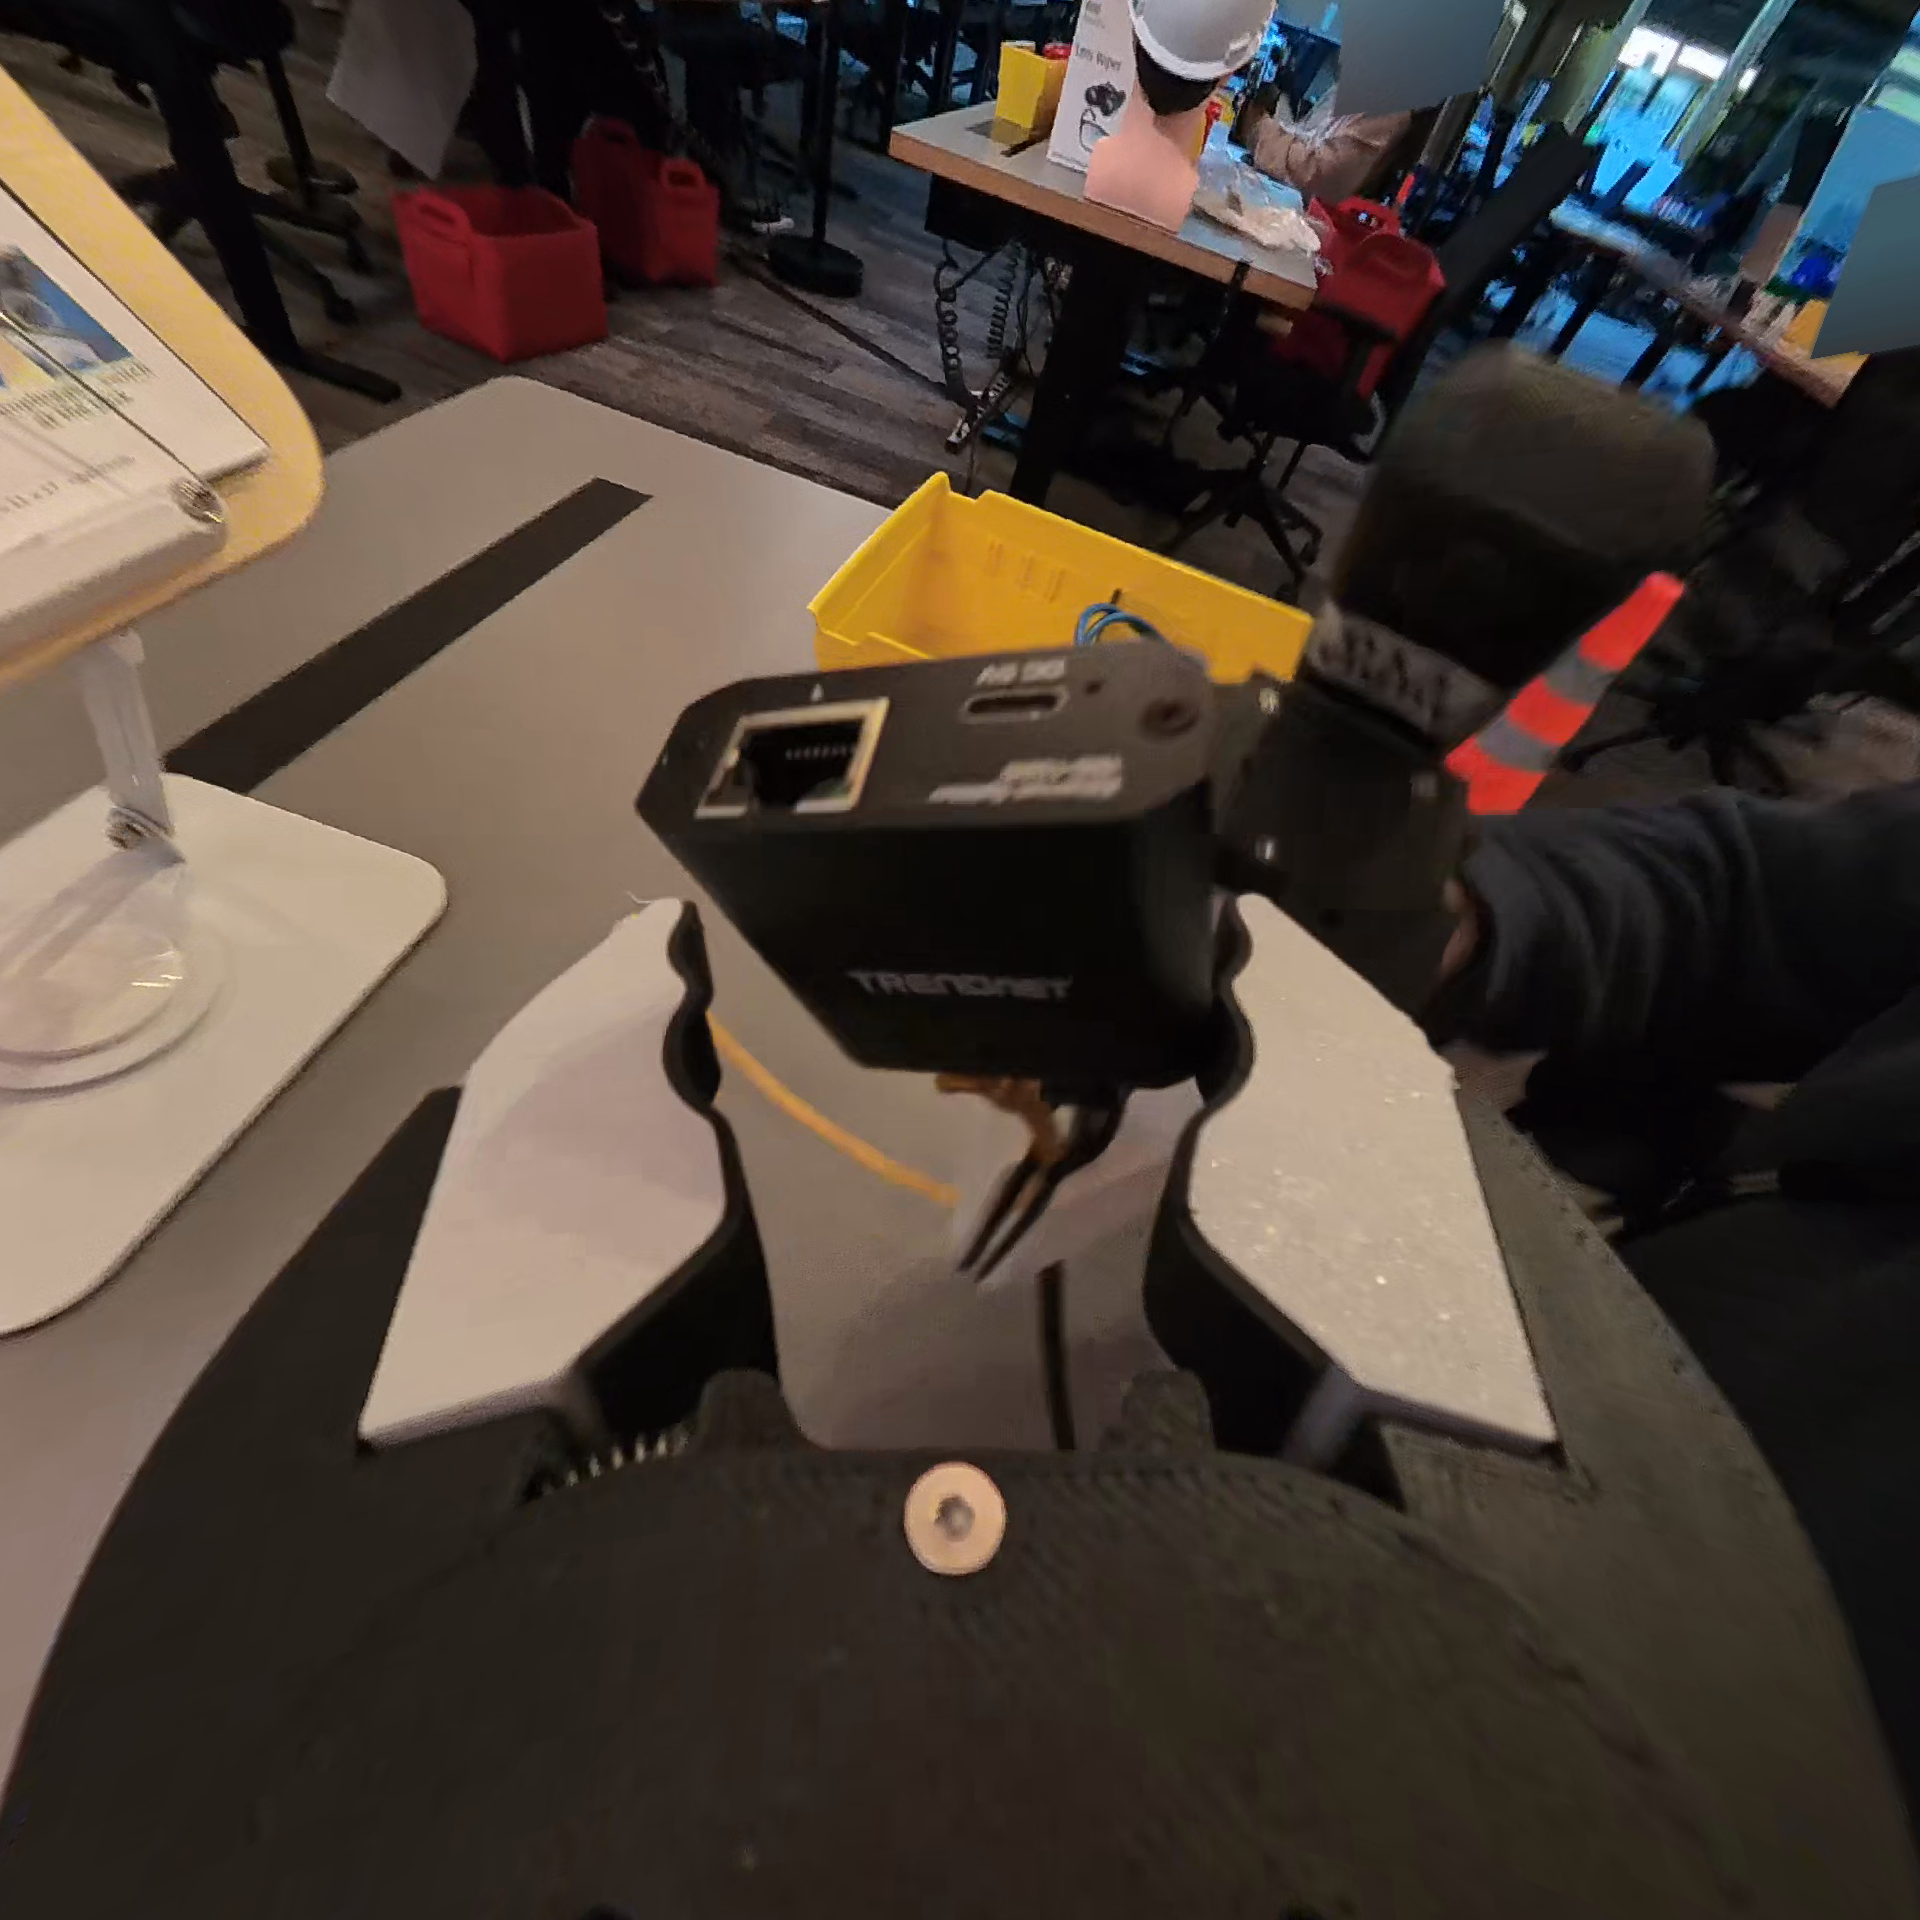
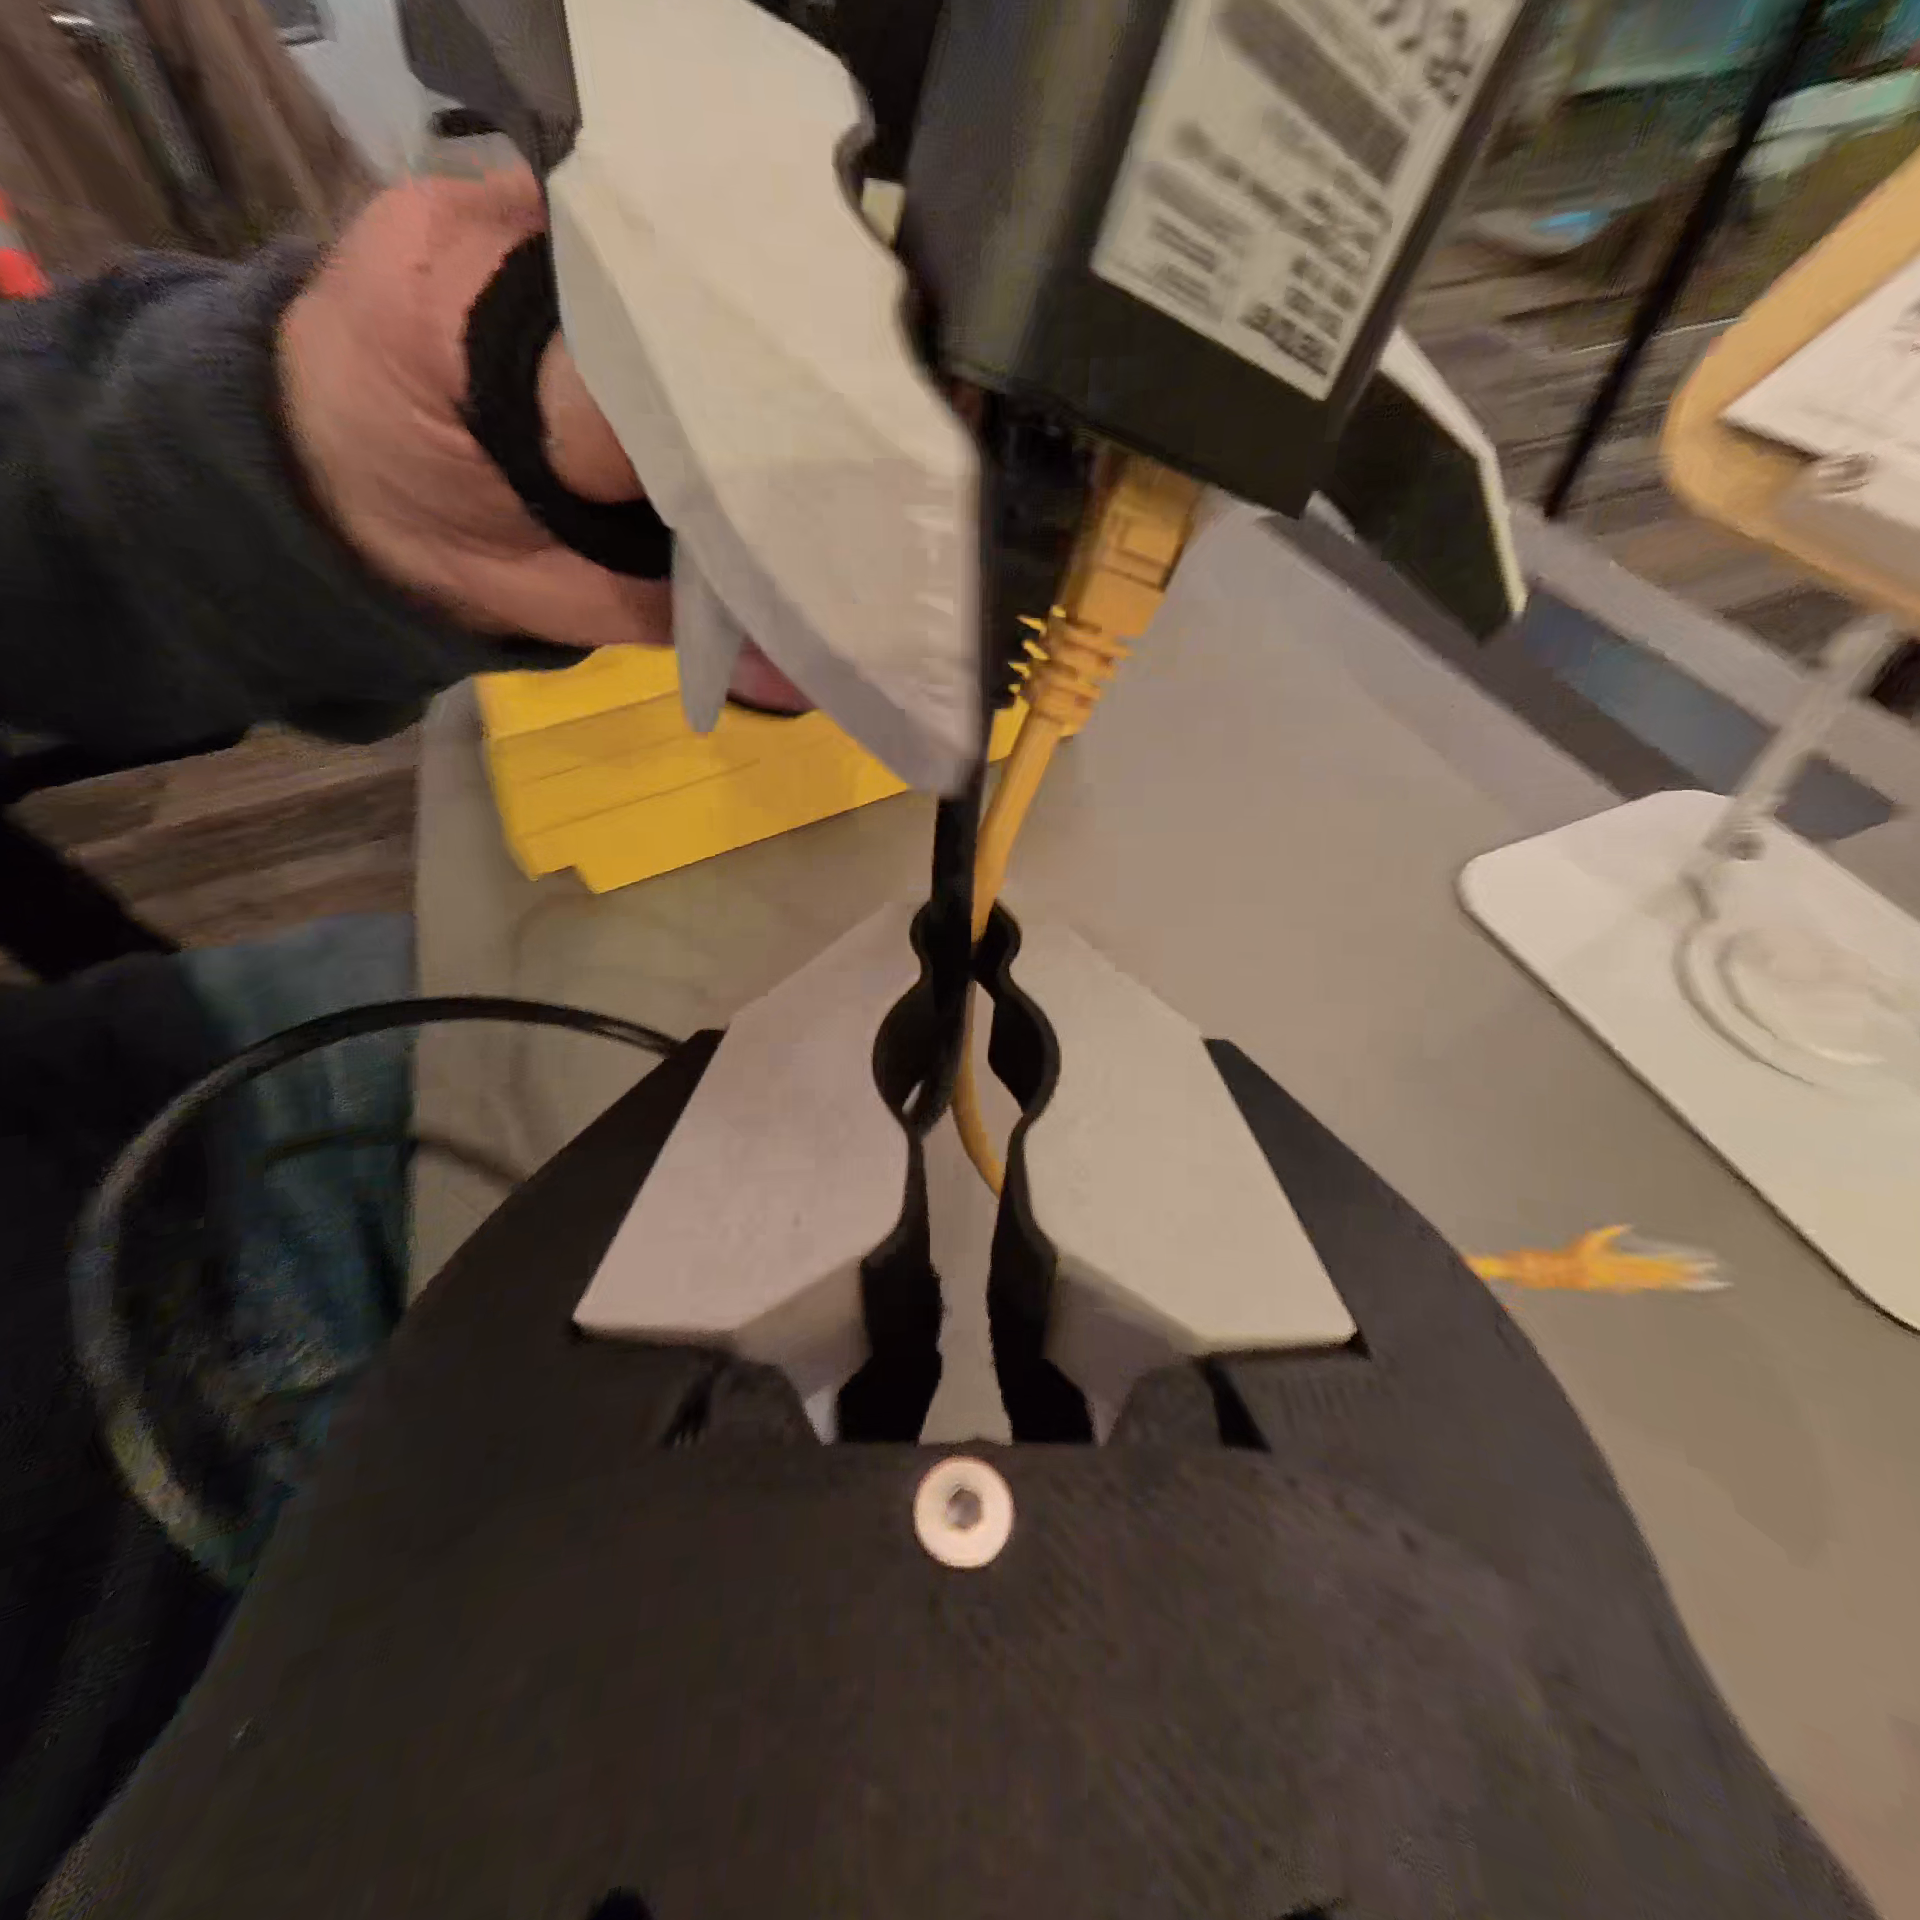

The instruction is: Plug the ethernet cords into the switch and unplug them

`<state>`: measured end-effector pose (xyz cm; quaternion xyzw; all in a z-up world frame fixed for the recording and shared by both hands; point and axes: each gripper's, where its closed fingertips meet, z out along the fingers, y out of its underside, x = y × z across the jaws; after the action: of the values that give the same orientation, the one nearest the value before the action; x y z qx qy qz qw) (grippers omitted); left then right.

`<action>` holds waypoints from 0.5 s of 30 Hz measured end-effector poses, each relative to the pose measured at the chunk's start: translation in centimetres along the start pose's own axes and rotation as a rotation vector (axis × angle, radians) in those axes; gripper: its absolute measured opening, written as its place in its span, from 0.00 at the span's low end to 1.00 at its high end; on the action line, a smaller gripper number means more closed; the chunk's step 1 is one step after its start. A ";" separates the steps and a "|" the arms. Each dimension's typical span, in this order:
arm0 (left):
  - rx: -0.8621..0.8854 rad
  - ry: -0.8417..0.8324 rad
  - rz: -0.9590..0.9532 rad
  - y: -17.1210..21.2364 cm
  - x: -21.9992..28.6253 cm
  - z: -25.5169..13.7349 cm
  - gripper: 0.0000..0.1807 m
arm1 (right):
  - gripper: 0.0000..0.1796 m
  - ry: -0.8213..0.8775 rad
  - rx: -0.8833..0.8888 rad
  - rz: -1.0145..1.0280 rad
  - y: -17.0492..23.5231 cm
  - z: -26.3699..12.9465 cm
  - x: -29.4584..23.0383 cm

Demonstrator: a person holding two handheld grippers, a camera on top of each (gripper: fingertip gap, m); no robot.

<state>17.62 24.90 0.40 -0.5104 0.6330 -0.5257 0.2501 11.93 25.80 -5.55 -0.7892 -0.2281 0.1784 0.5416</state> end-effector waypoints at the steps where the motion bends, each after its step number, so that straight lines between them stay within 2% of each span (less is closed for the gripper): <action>1: -0.005 -0.029 0.065 0.1 -0.3 -0.6 0.52 | 0.00 -0.082 -0.026 0.010 0.1 -0.5 -0.5; 5: -0.049 -0.231 0.398 0.4 -1.5 -3.0 0.54 | 0.00 -0.309 -0.089 0.101 0.2 -2.5 -1.0; 9: -0.101 -0.423 0.652 0.7 -2.1 -4.6 0.54 | 0.00 -0.363 -0.092 0.123 -0.3 -3.9 -0.8; 12: -0.153 -0.541 0.799 0.9 -2.4 -5.4 0.53 | 0.00 -0.275 -0.170 0.038 0.5 -4.1 0.2; 15: -0.205 -0.524 0.884 1.5 -1.3 -5.1 0.53 | 0.00 -0.124 -0.235 -0.120 0.9 -4.1 1.4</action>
<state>13.18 28.07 0.38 -0.3306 0.7525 -0.1598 0.5468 15.37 23.10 -5.04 -0.8194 -0.3273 0.1662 0.4402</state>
